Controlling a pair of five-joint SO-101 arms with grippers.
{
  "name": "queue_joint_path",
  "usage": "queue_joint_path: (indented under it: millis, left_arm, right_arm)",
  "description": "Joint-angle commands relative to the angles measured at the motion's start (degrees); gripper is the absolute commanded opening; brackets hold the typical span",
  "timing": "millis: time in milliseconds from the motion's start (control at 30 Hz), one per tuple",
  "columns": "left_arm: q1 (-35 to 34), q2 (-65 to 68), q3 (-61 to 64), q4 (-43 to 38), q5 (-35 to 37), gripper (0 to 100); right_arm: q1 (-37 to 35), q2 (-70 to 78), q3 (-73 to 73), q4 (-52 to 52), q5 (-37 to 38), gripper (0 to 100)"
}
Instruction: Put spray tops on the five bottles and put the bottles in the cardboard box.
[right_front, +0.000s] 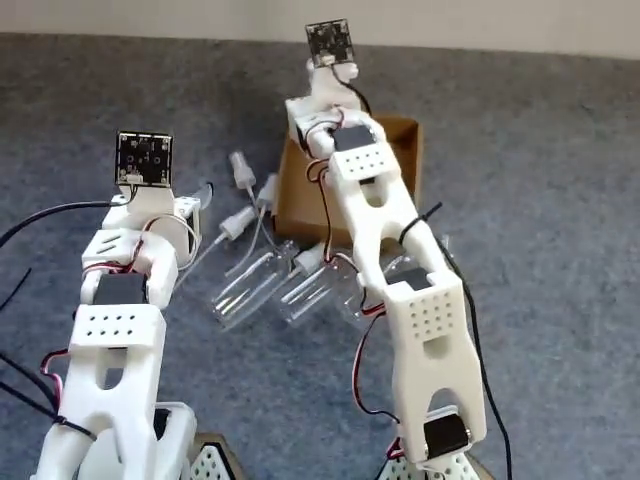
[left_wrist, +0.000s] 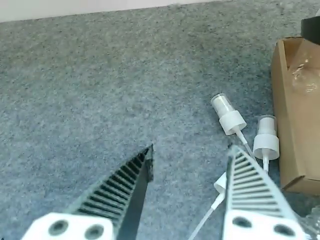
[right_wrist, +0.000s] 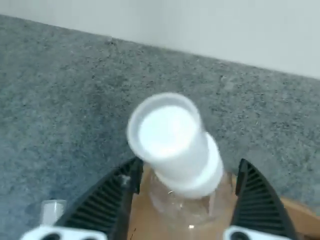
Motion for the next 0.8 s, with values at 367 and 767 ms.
queue_joint_path:
  millis: [367, 767]
  left_arm:
    - [-0.22, -0.04, -0.13, -0.35, 0.44, 22]
    - [0.92, 0.04, -0.13, -0.09, 0.35, 22]
  right_arm:
    - [1.27, -2.24, -37.05, 42.33, 0.26, 23.5]
    - [7.43, -3.56, -54.73, 67.03, -1.49, 14.6]
